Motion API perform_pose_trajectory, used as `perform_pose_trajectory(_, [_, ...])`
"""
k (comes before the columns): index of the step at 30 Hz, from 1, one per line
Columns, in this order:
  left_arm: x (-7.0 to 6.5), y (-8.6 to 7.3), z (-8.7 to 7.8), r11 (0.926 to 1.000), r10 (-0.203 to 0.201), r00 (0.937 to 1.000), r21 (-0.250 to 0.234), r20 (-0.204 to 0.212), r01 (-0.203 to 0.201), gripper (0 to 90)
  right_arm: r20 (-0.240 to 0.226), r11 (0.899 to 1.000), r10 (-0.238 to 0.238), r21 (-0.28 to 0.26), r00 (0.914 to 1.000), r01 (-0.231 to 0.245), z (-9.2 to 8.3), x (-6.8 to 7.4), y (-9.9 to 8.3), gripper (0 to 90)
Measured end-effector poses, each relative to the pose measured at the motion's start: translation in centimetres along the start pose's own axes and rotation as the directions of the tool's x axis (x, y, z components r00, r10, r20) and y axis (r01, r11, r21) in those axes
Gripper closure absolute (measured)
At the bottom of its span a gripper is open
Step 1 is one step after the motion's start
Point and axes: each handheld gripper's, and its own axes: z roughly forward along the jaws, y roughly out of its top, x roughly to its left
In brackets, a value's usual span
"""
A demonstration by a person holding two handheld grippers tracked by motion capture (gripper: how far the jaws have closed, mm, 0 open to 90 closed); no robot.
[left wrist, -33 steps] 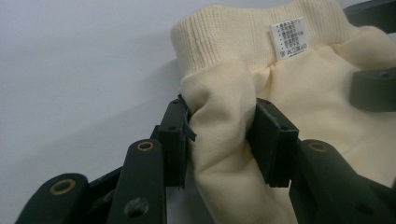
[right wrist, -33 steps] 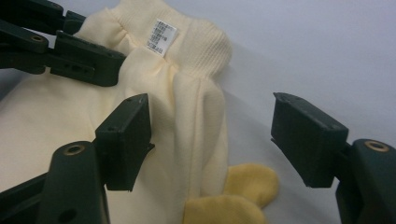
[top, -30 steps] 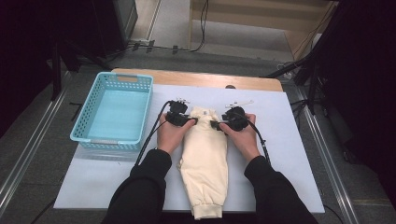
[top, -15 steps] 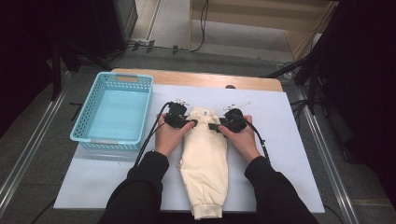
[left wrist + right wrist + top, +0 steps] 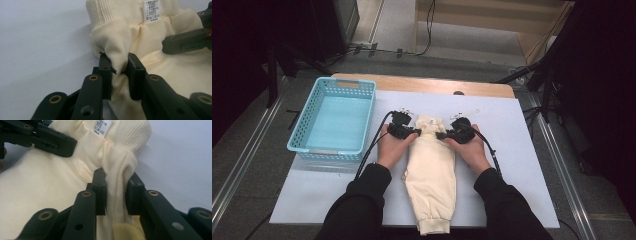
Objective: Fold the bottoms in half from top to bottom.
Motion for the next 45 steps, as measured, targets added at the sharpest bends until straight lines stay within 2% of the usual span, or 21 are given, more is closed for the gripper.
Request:
perform_pose_trajectory(4, [0.0,0.1,-0.2,0.9999,0.006,1.0,-0.013,0.002,-0.006,82.8,0.012,1.0,-0.004,0.002,0.9999,0.004,-0.2,0.1,0.1,77.7])
perform_pose_trajectory(9, [-0.2,0.4,-0.5,0.9993,0.016,0.9998,-0.034,-0.015,-0.017,83.5,0.048,0.999,-0.041,-0.014,0.998,0.042,-0.5,0.5,0.3,78.6])
perform_pose_trajectory(13, [-0.3,0.8,-1.0,0.9981,0.026,0.9994,-0.056,-0.025,-0.027,83.6,0.061,0.998,-0.05,-0.033,0.9968,0.052,-0.9,0.7,0.6,78.6])
perform_pose_trajectory(19, [-0.7,1.8,-1.8,0.9952,0.045,0.9979,-0.084,-0.047,-0.049,83.6,0.085,0.996,-0.064,-0.061,0.9943,0.07,-1.8,1.0,1.4,78.6])
perform_pose_trajectory(23, [-1.0,2.7,-2.5,0.9908,0.049,0.9966,-0.123,-0.066,-0.057,83.5,0.104,0.992,-0.074,-0.09,0.9918,0.084,-2.7,1.2,2.3,78.6])
perform_pose_trajectory(27, [-1.2,3.7,-3.1,0.9878,0.067,0.9943,-0.135,-0.083,-0.078,83.5,0.116,0.989,-0.088,-0.106,0.9893,0.101,-3.3,1.3,3.1,78.6])
perform_pose_trajectory(34, [-1.9,5.2,-4.3,0.9789,0.073,0.9914,-0.182,-0.108,-0.092,83.5,0.152,0.983,-0.094,-0.142,0.984,0.115,-4.6,1.5,4.6,78.5])
perform_pose_trajectory(37, [-1.9,5.9,-4.9,0.9745,0.08,0.9914,-0.201,-0.104,-0.099,83.5,0.164,0.98,-0.092,-0.161,0.9821,0.119,-5.1,1.6,5.1,78.5])
perform_pose_trajectory(42, [-2.0,7.1,-6.4,0.9609,0.096,0.9892,-0.249,-0.111,-0.121,83.5,0.164,0.97,-0.089,-0.209,0.9826,0.122,-6.0,1.7,6.2,78.4])
perform_pose_trajectory(45, [-2.0,7.7,-6.9,0.9566,0.103,0.9883,-0.261,-0.113,-0.129,83.5,0.179,0.963,-0.099,-0.229,0.9789,0.139,-6.7,2.1,6.9,78.4])
